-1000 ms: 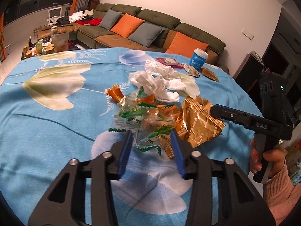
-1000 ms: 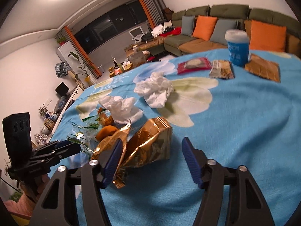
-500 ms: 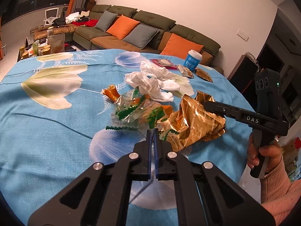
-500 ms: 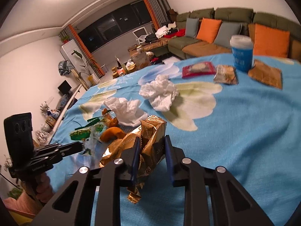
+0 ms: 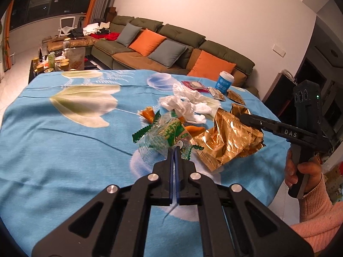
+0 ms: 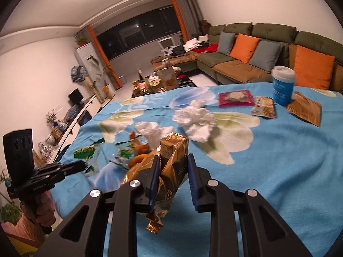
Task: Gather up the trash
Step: 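Grasp the clear candy wrappers with the left tool while the right tool grasps the gold foil bag, then carry the wrappers and gold foil bag to the teal bin and release them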
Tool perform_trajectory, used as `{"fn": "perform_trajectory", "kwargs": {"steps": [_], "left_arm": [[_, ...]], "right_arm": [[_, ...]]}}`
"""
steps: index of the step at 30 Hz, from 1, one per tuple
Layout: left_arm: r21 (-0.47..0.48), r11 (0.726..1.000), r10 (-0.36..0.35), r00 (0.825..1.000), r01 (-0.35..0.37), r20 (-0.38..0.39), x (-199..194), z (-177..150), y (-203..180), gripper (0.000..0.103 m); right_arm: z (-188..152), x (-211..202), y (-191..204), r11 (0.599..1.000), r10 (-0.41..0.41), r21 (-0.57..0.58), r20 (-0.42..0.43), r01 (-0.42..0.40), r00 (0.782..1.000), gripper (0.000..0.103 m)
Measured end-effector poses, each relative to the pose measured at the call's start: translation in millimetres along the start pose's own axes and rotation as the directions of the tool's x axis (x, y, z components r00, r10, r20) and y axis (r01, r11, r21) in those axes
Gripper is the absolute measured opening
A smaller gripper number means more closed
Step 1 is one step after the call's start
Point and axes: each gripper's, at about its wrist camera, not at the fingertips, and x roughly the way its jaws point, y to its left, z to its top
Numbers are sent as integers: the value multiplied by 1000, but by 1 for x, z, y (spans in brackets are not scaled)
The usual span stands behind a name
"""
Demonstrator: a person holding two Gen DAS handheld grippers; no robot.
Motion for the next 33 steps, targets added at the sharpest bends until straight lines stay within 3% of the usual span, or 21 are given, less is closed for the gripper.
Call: {"fn": "perform_trajectory", "kwargs": {"steps": [3, 7, 19, 21, 26, 30, 33], "left_arm": [[-10, 1000, 9, 1000, -9, 10, -8, -2, 5, 1], [-25, 999, 21, 1000, -20, 11, -15, -8, 10, 1], [-49, 998, 33, 999, -32, 20, -25, -15, 20, 1], [-54, 998, 31, 999, -30, 17, -25, -15, 22, 2], [-51, 998, 41, 999, -40, 13, -25, -17, 22, 1], [-58, 997, 49, 999, -48, 19, -29, -18, 26, 1], [-60, 996, 63, 998, -61, 27, -33, -18, 29, 2]], "right_arm": [[-2, 7, 11, 999, 27, -24, -33, -27, 999, 32], [-8, 18, 19, 999, 42, -29, -71, -44, 997, 31], [-19, 19, -7, 998, -3, 59, -109, 10, 994, 32], [-23, 24, -7, 998, 16, 68, -126, -8, 992, 22], [-27, 27, -8, 996, 51, 79, -133, -41, 990, 17], [-20, 16, -1, 999, 8, 44, -89, -4, 996, 16], [-12, 5, 8, 996, -87, -17, -45, 86, 995, 16]]}}
